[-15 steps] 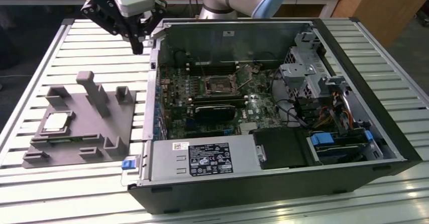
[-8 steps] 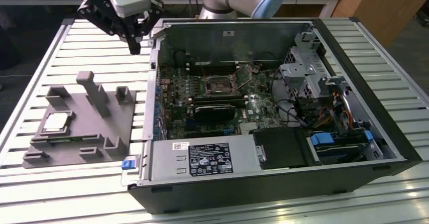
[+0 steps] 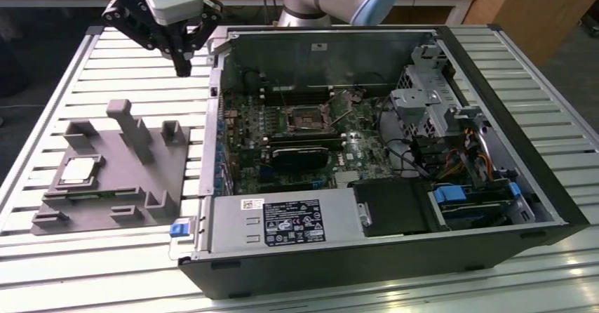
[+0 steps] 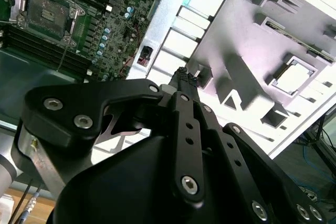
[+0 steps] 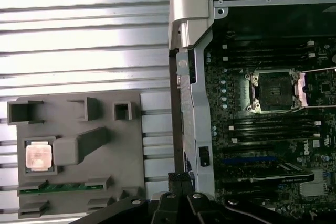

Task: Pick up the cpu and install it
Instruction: 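Reach for the cpu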

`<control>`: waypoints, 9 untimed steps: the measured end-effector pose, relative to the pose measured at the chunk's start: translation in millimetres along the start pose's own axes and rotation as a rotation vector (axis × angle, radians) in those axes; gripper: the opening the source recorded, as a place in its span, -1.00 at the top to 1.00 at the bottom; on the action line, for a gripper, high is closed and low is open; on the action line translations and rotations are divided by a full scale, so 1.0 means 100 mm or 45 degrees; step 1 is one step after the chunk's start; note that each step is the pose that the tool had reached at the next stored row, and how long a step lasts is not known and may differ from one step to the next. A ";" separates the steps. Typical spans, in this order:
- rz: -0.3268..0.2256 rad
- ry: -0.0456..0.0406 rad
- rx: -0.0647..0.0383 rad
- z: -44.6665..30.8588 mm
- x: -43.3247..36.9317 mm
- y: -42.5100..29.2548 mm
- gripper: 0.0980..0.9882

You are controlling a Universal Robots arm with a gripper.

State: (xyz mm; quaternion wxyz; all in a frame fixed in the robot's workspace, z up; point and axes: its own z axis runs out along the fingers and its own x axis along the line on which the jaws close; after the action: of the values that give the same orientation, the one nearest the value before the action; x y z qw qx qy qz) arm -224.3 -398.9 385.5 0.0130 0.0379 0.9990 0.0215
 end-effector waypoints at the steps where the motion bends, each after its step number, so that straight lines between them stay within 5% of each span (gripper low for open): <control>1: 0.000 0.000 0.000 0.001 0.008 -0.001 0.98; 9: 0.000 0.000 0.000 0.005 0.127 -0.010 0.98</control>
State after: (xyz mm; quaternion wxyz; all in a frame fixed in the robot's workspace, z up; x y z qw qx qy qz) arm -237.1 -398.9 384.6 0.0130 0.0378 0.9990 0.0216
